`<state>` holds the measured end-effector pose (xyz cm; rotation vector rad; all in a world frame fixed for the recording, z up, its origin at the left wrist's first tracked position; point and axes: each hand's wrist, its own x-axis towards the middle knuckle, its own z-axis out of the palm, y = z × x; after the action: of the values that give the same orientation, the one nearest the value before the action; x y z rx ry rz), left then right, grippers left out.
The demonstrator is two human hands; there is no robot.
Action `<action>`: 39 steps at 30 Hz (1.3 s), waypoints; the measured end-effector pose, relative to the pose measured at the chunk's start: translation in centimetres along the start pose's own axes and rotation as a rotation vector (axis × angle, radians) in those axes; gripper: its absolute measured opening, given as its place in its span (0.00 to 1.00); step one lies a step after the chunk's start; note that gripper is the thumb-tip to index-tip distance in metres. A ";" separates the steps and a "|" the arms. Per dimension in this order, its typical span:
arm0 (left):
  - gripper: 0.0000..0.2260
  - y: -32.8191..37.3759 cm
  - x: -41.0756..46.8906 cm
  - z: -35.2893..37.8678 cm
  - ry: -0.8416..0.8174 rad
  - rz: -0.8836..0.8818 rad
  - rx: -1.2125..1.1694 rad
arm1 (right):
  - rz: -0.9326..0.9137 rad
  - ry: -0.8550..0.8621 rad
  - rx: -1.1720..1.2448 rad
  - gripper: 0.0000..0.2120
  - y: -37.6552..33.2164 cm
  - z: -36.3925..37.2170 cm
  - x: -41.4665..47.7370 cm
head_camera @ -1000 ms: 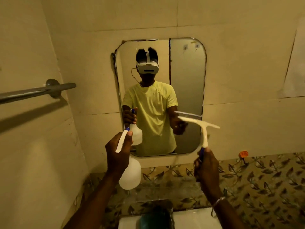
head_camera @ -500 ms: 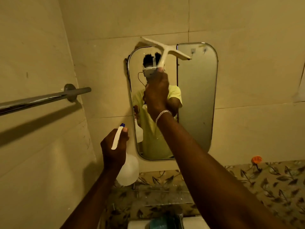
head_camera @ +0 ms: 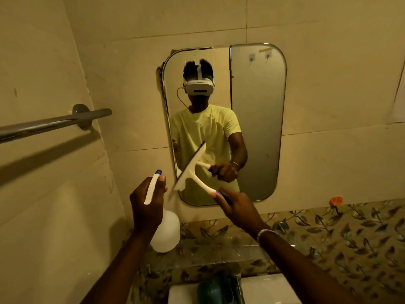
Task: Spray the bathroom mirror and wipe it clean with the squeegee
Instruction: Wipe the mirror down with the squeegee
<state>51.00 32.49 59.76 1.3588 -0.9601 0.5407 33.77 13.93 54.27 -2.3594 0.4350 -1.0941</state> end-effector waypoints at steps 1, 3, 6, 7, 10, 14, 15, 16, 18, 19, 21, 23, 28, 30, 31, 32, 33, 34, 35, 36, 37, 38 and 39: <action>0.22 0.0 -0.2 0.0 -0.005 -0.004 0.000 | -0.008 -0.032 -0.092 0.22 1.6 -1.2 -0.9; 0.22 0.0 -0.5 0.2 -0.012 -0.009 -0.002 | -0.005 -0.049 -0.231 0.28 4.7 -3.4 -2.9; 0.23 0.0 -1.1 0.3 -0.014 -0.028 -0.005 | 0.030 -0.008 -0.296 0.28 8.6 -6.4 -5.8; 0.24 0.0 -1.3 0.3 -0.016 -0.033 -0.004 | 0.041 0.011 -0.298 0.26 9.6 -7.1 -6.7; 0.23 0.2 -1.8 0.3 -0.019 -0.034 0.004 | 0.114 0.059 -0.297 0.20 11.9 -8.4 -9.3; 0.24 0.6 -2.0 0.1 -0.017 -0.032 0.005 | 0.266 0.141 -0.198 0.19 13.6 -7.8 -12.9; 0.24 0.7 -2.1 0.1 -0.016 -0.033 0.005 | 0.318 0.161 -0.132 0.17 13.8 -7.4 -13.8; 0.24 0.9 -2.1 0.1 -0.016 -0.036 -0.001 | 0.372 0.179 -0.076 0.15 13.9 -7.1 -14.6; 0.25 1.4 -2.2 0.1 -0.023 -0.026 -0.010 | 0.472 0.217 0.002 0.16 13.8 -6.9 -16.1; 0.26 1.6 -2.2 0.1 -0.030 -0.011 -0.006 | 0.516 0.238 0.035 0.18 13.6 -7.0 -16.7; 0.27 1.9 -2.3 0.4 -0.037 0.019 0.002 | 0.591 0.276 0.109 0.23 12.9 -7.3 -17.6; 0.28 2.2 -2.4 0.7 -0.036 0.022 -0.006 | 0.636 0.306 0.190 0.26 11.5 -7.5 -17.6; 0.25 3.3 -2.2 1.6 -0.047 0.034 -0.023 | 0.646 0.357 0.381 0.26 7.2 -7.8 -16.3; 0.22 3.9 -2.0 2.3 -0.039 0.034 -0.029 | 0.653 0.381 0.445 0.25 5.9 -7.9 -16.1; 0.21 4.2 -1.9 2.6 -0.027 0.031 -0.035 | 0.666 0.396 0.479 0.24 5.3 -7.9 -16.1; 0.19 4.6 -1.7 3.0 -0.017 0.029 -0.047 | 0.679 0.410 0.498 0.24 4.9 -7.9 -16.1; 0.17 4.9 -1.6 3.3 -0.014 0.030 -0.066 | 0.690 0.421 0.506 0.24 4.6 -7.8 -16.2; 0.16 5.3 -1.4 3.8 -0.020 0.033 -0.090 | 0.699 0.430 0.508 0.24 4.3 -7.8 -16.2; 0.14 5.8 -1.3 4.2 -0.031 0.035 -0.110 | 0.708 0.441 0.509 0.24 4.1 -7.7 -16.4; 0.14 6.2 -1.3 4.7 -0.039 0.035 -0.121 | 0.720 0.450 0.509 0.24 3.9 -7.8 -16.5; 0.13 6.7 -1.3 5.3 -0.042 0.030 -0.131 | 0.733 0.454 0.512 0.24 3.7 -7.9 -16.7; 0.11 7.0 -1.3 5.9 -0.036 0.020 -0.146 | 0.753 0.454 0.526 0.25 3.4 -7.9 -16.8; 0.10 7.2 -1.3 6.6 -0.030 0.009 -0.168 | 0.776 0.454 0.553 0.26 3.1 -8.1 -16.9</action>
<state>42.76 27.68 62.33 1.2152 -1.0135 0.4367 16.68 16.95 46.58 -1.2655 0.9594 -1.1432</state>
